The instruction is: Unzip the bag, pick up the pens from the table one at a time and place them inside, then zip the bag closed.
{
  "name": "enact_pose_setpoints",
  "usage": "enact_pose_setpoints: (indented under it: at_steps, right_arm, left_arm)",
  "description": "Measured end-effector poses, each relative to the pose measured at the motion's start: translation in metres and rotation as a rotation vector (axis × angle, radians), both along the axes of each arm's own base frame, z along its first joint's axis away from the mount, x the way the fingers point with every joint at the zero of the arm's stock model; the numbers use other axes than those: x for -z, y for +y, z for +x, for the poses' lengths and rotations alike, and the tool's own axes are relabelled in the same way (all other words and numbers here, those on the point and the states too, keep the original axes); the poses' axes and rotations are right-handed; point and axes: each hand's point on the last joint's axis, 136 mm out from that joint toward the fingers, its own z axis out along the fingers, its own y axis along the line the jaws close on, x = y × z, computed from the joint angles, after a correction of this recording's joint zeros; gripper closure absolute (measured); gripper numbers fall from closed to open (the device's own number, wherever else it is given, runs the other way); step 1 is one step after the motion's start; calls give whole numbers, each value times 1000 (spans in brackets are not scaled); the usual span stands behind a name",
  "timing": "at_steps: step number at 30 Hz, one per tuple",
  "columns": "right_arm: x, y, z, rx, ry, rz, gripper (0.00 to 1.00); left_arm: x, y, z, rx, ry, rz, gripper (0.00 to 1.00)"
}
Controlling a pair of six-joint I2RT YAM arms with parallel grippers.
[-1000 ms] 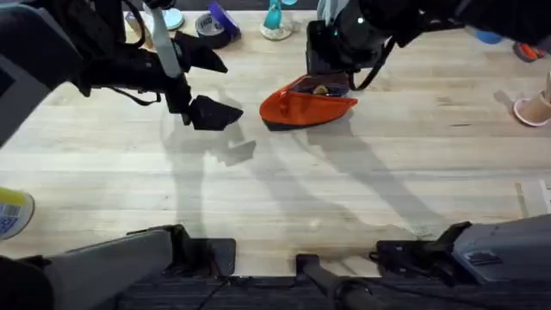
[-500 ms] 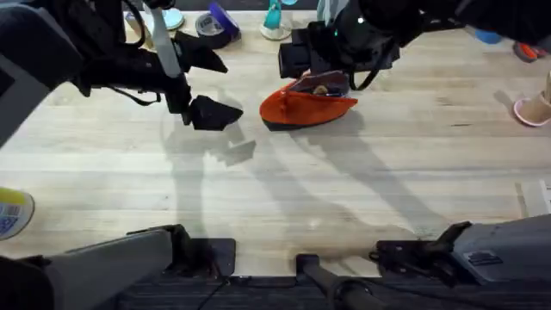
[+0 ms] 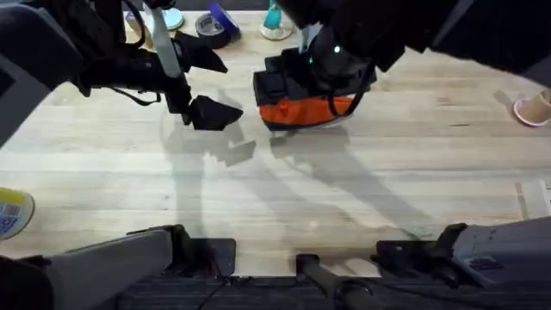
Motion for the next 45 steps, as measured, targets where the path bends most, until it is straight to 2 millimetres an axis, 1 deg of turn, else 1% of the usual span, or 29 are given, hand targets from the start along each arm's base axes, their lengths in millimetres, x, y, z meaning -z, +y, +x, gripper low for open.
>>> enact_pose_setpoints:
  at_steps: [7,10,20,22,27,30,40,45]
  right_arm:
    - [1,12,-16,20,23,21,5]
    - [1,16,-21,19,25,27,6]
    - [5,17,-22,59,39,33,6]
    - [11,20,-19,60,45,26,5]
    - [35,30,-10,67,66,0,5]
    - [44,31,-6,73,76,-13,5]
    - [53,23,19,129,65,0,5]
    - [63,27,28,127,62,-2,5]
  left_arm:
    - [0,0,0,0,0,0,6]
    - [0,0,0,0,0,0,6]
    - [0,0,0,0,0,0,6]
    - [0,0,0,0,0,0,6]
    - [0,0,0,0,0,0,6]
    - [0,0,0,0,0,0,6]
    - [0,0,0,0,0,0,6]
    - [0,0,0,0,0,0,6]
